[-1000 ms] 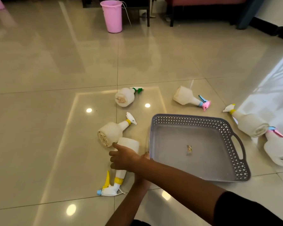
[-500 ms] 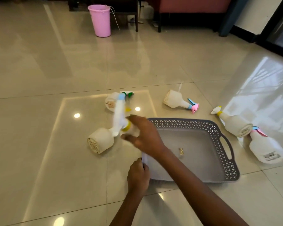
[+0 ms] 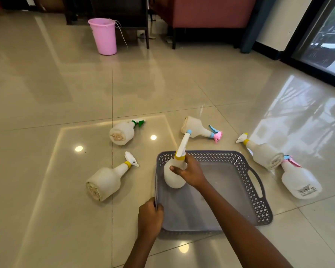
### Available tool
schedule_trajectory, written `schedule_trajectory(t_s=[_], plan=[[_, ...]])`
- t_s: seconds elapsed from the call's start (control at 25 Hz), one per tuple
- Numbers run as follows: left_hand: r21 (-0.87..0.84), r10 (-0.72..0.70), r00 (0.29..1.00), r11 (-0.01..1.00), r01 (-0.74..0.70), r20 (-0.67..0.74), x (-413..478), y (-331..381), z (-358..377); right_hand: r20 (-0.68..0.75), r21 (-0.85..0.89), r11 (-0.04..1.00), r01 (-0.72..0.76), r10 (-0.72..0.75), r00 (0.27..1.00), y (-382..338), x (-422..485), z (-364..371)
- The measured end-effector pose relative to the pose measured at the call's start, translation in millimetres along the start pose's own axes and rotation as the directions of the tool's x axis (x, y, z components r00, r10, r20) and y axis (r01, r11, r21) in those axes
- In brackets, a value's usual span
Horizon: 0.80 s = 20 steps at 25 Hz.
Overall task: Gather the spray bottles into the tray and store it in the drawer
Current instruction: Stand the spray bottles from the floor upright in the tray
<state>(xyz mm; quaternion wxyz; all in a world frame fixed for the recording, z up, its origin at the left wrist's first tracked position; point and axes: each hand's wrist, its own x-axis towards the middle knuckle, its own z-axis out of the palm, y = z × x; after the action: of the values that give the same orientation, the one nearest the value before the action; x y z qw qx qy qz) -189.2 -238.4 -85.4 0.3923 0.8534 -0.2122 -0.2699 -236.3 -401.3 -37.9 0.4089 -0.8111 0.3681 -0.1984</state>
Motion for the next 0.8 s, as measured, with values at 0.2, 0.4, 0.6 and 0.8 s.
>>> schedule_trajectory(t_s=[0.2,0.4,0.6,0.8], plan=[[0.054,-0.021,0.996,0.998,0.016,0.085,8.9,8.6,-9.6,0.074,0.045,0.999,0.010,-0.013,0.997,12.0,2.1,3.6],[0.037,-0.094,0.995,0.995,0.096,-0.037,22.1,28.8,-4.9,0.251,-0.040,0.999,0.029,-0.018,0.968,16.8,10.5,-11.0],[-0.016,-0.175,0.968,0.984,0.175,-0.177,19.3,40.5,5.2,0.377,-0.058,0.995,0.083,-0.056,0.924,19.0,27.9,-20.7],[-0.066,-0.120,0.955,0.992,0.106,-0.272,22.0,39.3,12.0,0.152,-0.255,0.962,0.098,-0.060,0.987,12.1,25.7,-18.6]])
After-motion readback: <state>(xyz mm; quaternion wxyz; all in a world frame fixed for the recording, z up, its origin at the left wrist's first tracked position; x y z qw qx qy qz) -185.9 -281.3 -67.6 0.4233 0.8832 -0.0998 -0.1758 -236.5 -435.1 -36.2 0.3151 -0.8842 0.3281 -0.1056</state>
